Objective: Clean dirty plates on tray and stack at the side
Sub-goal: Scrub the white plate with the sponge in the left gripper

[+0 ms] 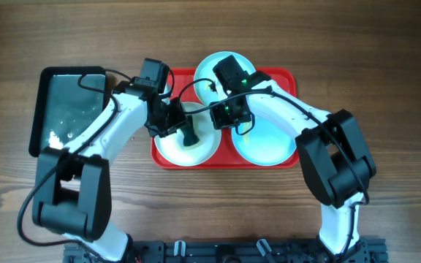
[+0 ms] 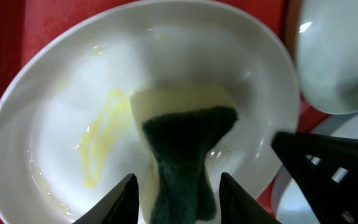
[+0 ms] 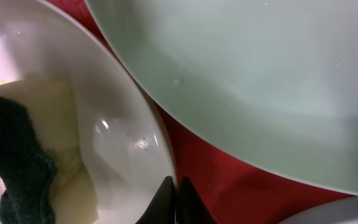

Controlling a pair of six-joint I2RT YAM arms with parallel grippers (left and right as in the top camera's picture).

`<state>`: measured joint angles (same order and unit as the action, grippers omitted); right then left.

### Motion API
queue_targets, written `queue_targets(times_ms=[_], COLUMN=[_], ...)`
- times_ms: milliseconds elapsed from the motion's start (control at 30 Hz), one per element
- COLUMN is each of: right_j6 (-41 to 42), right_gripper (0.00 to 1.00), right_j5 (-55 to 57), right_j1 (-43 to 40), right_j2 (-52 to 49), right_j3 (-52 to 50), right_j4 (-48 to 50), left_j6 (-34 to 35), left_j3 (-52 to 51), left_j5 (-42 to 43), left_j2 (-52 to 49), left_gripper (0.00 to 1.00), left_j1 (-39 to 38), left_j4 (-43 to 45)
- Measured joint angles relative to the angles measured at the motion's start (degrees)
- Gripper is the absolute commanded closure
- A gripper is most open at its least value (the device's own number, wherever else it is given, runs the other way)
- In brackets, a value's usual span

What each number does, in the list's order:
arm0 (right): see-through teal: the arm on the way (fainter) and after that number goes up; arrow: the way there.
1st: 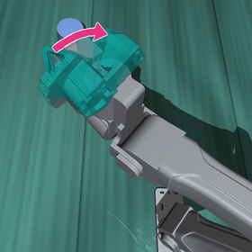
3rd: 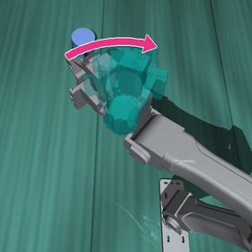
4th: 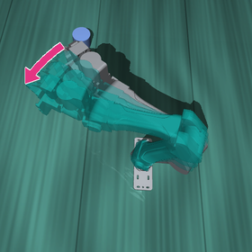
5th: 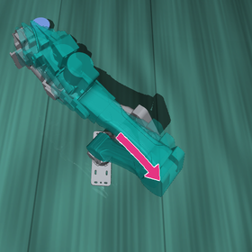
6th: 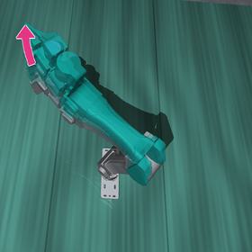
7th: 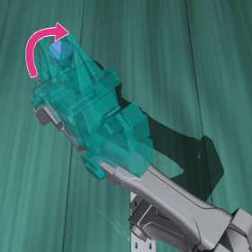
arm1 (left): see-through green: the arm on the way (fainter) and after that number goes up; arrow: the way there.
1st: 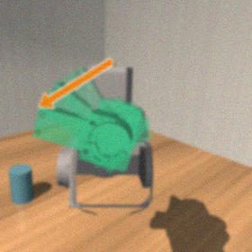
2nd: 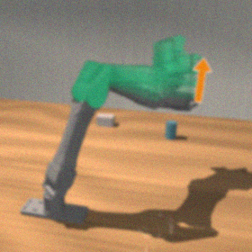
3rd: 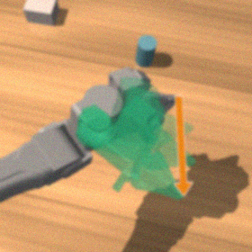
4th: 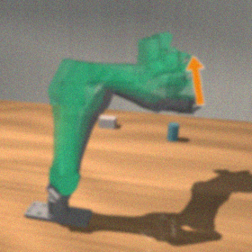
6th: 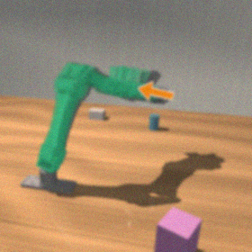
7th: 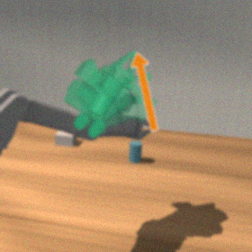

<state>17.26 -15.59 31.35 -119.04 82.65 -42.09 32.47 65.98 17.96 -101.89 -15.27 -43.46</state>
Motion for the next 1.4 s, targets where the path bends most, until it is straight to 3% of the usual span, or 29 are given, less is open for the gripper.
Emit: queue_targets(times_ms=[300,533,833,900,1000,1233,1267,1333,1400], right_j6=[0.00,0.00,0.00,0.00,0.00,0.00,0.00,0.00,0.00], right_gripper=[0.96,0.96,0.96,0.96,0.96,0.96,0.96,0.96,0.96], right_j5=[0.00,0.00,0.00,0.00,0.00,0.00,0.00,0.00,-0.15], right_j1=[0.00,0.00,0.00,0.00,0.00,0.00,0.00,0.00,0.02], right_j2=[0.00,0.00,0.00,0.00,0.00,0.00,0.00,0.00,0.00], right_j3=[0.00,0.00,0.00,0.00,0.00,0.00,0.00,0.00,0.00], right_j4=[0.24,0.42,0.39,0.39,0.39,0.39,0.39,0.37,0.39], left_j6=[0.00,0.33,0.85,0.87,0.98,1.07,1.07,1.07,0.98], left_j3=[-0.04,-1.29,-1.97,-1.97,-1.97,-4.68,-5.40,-7.13,-7.26], left_j5=[0.02,1.07,0.72,0.13,-0.74,-2.47,-2.47,-3.02,-5.73], left_j2=[-2.16,-2.16,-2.16,-2.16,-2.16,-2.14,-2.14,-1.92,-1.49], left_gripper=[0.57,0.60,0.71,0.83,0.91,0.81,0.82,0.96,0.96], left_j1=[0.00,-1.07,-2.80,-2.80,-2.80,-2.80,-2.80,-2.80,-3.10], left_j4=[-0.66,1.51,3.41,3.43,3.43,7.37,8.13,9.94,9.18])
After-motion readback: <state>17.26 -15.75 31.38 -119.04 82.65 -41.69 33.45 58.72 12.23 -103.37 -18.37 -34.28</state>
